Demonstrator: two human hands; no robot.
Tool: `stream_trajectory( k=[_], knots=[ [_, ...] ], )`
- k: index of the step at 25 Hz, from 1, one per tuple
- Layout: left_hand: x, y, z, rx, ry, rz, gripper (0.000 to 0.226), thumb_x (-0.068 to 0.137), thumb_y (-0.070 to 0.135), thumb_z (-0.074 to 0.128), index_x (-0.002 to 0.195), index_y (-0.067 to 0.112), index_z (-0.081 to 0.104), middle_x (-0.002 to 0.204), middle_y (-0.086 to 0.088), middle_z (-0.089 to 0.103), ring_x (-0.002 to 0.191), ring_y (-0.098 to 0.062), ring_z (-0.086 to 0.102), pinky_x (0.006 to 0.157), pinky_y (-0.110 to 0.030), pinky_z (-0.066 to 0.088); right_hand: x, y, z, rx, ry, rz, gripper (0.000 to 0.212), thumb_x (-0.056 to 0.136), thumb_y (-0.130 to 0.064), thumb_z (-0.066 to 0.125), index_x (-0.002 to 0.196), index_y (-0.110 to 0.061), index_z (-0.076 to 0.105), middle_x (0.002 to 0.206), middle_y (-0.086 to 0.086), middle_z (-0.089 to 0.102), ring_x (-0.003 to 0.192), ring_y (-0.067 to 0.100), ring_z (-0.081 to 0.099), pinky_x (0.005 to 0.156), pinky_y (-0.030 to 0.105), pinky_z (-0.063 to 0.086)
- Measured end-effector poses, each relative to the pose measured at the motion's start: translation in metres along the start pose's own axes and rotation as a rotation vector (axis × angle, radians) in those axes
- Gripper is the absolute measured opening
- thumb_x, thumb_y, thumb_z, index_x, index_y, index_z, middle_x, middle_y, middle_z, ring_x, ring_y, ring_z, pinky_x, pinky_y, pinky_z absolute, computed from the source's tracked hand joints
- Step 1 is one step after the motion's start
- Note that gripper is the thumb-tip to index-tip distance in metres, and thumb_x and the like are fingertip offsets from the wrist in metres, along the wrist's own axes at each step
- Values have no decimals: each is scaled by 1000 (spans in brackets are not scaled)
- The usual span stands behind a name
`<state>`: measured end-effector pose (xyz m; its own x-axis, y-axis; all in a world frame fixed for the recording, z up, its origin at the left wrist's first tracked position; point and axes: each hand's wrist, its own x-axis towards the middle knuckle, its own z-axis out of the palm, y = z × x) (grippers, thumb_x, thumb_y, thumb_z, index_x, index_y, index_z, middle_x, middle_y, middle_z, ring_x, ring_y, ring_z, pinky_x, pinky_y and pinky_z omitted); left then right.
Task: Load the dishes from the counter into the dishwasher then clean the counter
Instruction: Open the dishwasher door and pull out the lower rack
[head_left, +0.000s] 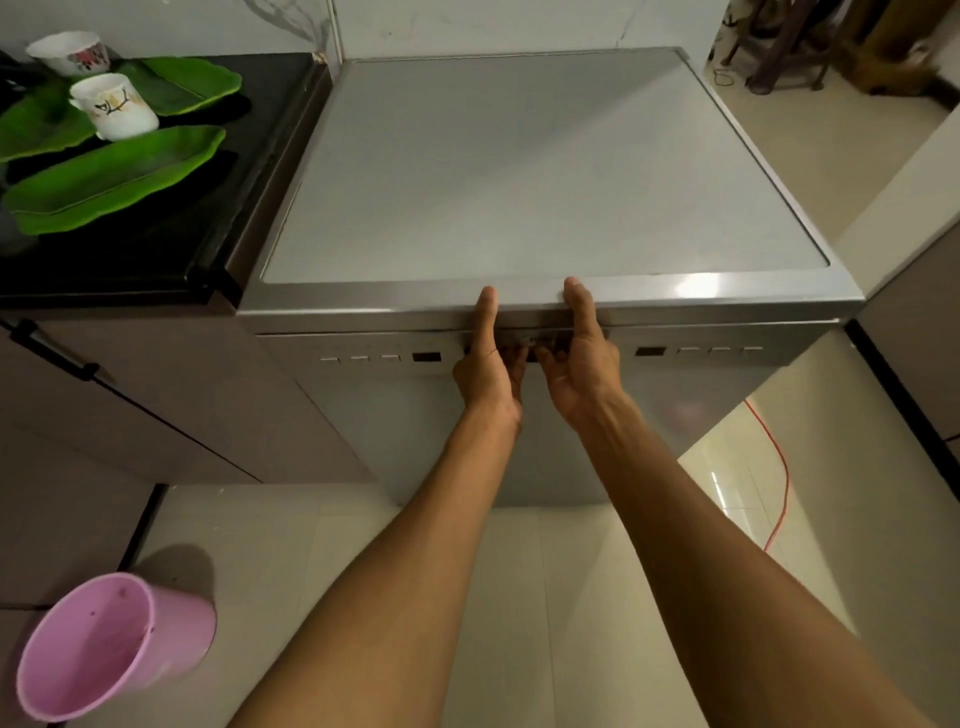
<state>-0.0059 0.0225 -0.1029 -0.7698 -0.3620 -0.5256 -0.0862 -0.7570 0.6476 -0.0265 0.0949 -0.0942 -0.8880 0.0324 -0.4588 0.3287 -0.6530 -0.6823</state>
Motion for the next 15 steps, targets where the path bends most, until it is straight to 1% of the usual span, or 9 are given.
stream_trajectory(
  k=[2, 4, 7, 8, 9, 11, 12, 13, 15],
  knots=[
    [-2, -1, -1, 5, 3, 13, 43, 78, 47, 76, 97, 11, 63, 108, -9, 69, 102, -20, 67, 84, -29, 58, -1, 1, -2, 4, -16, -11, 65, 78, -37, 79, 125, 0, 54, 120, 18, 65, 104, 28, 68, 83, 38, 59],
    [-3, -3, -2, 16, 26, 31, 42, 80, 48, 74, 92, 10, 61, 102, -7, 67, 92, -17, 68, 81, -26, 59, -4, 2, -6, 20, -53, -8, 70, 79, -40, 78, 126, 3, 50, 117, 20, 65, 100, 29, 70, 77, 35, 61],
    [-5, -4, -3, 48, 42, 53, 41, 83, 47, 71, 88, 7, 59, 93, -8, 65, 73, -13, 65, 73, -22, 59, -5, 8, -14, 4, -90, -1, 62, 88, -38, 67, 123, 9, 46, 106, 20, 65, 96, 31, 68, 72, 31, 59],
    [-6, -5, -4, 52, 44, 62, 40, 85, 46, 69, 86, 8, 58, 90, -8, 64, 69, -12, 64, 73, -22, 59, -3, 10, -16, -5, -86, 10, 59, 91, -36, 64, 122, 10, 45, 105, 21, 63, 100, 32, 66, 73, 31, 58],
    [-7, -6, -4, 57, 46, 65, 38, 86, 44, 68, 84, 8, 57, 86, -7, 64, 67, -11, 63, 74, -22, 58, 0, 11, -16, -8, -76, 19, 60, 92, -34, 62, 125, 11, 44, 110, 24, 61, 104, 34, 64, 77, 32, 58],
    [-11, -5, -4, 69, 44, 62, 37, 87, 43, 67, 83, 9, 55, 81, -6, 61, 65, -11, 62, 71, -21, 58, 1, 9, -14, -14, -48, 18, 62, 92, -34, 63, 131, 9, 40, 122, 28, 58, 111, 38, 62, 86, 36, 57],
    [-13, -6, -5, 76, 50, 64, 37, 87, 43, 68, 83, 9, 55, 83, -6, 61, 67, -11, 62, 70, -21, 58, -1, 10, -14, -32, -31, 16, 64, 91, -36, 64, 131, 7, 39, 124, 27, 58, 110, 37, 63, 88, 38, 57],
    [-16, -9, -7, 86, 61, 68, 37, 86, 44, 69, 84, 10, 55, 86, -6, 61, 71, -12, 63, 70, -22, 59, -5, 12, -15, -62, -5, 16, 63, 90, -38, 65, 128, 5, 39, 121, 25, 59, 107, 35, 65, 88, 40, 57],
    [-25, -22, -19, 87, 95, 94, 31, 86, 40, 70, 91, 12, 58, 95, -6, 64, 80, -13, 64, 73, -24, 58, -22, 20, -23, -86, 52, 5, 50, 91, -37, 66, 118, -3, 41, 110, 17, 62, 99, 29, 67, 89, 43, 57]
  ],
)
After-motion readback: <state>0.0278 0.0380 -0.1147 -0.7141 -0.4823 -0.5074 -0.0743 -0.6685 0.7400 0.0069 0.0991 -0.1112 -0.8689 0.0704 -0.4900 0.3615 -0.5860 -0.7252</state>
